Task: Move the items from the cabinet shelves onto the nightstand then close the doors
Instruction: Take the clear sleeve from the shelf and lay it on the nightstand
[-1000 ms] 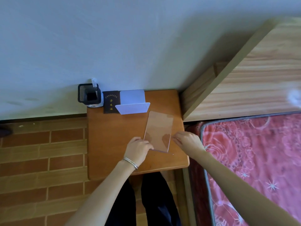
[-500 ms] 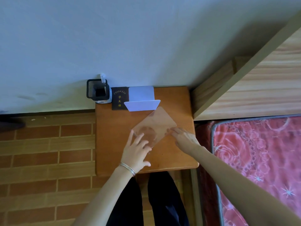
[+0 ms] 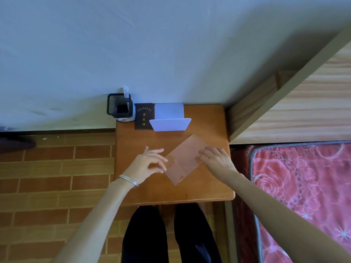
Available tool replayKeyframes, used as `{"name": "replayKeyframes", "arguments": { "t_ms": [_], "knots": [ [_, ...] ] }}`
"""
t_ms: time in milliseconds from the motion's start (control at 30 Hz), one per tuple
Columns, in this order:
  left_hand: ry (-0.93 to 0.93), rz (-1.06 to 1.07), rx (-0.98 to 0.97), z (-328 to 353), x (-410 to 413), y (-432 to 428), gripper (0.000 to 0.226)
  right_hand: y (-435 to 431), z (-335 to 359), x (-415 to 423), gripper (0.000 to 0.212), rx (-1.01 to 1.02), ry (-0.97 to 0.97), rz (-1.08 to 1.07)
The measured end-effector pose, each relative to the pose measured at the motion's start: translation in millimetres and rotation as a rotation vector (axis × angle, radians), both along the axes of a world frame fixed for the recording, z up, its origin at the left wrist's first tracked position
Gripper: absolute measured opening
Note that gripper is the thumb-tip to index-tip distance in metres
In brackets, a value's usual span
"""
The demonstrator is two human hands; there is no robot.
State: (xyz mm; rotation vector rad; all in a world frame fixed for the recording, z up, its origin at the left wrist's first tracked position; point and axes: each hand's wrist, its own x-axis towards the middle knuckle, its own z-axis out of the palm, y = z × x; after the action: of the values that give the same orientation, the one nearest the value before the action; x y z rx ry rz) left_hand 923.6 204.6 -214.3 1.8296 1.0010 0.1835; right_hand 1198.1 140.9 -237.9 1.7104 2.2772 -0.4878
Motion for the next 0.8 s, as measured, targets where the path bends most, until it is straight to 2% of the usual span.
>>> {"name": "replayKeyframes", "arguments": {
  "t_ms": [67,133,267,333,567,733,800],
  "knots": [
    [0.044,0.020,-0.031,4.6,-3.7,4.8,0.017,4.9,2.1,0.7,0.038,0.082,0.016,0.014],
    [0.126,0.022,0.020,7.2,-8.1,9.3,0.018,8.1,6.8,1.5,0.030,0.173,0.088,0.003],
    [0.163,0.151,0.186,9.5,-9.4,9.9,0.047,9.8,21.2,1.4,0.016,0.322,0.292,-0.024],
    [0.175,0.224,0.240,12.7,-2.9,4.2,0.050,9.6,28.9,-2.4,0.013,0.351,0.395,-0.044],
    [0.312,0.043,0.204,18.8,32.9,-24.8,0.035,3.5,48.6,-28.3,0.012,0.321,0.570,-0.165],
    [0.312,0.203,0.165,16.2,46.3,-31.2,0.014,0.4,55.9,-44.5,0.023,0.226,0.654,-0.235],
    [0.258,0.332,0.131,15.0,44.3,-30.3,0.010,0.6,56.9,-43.7,0.018,0.176,0.657,-0.281]
  ]
}}
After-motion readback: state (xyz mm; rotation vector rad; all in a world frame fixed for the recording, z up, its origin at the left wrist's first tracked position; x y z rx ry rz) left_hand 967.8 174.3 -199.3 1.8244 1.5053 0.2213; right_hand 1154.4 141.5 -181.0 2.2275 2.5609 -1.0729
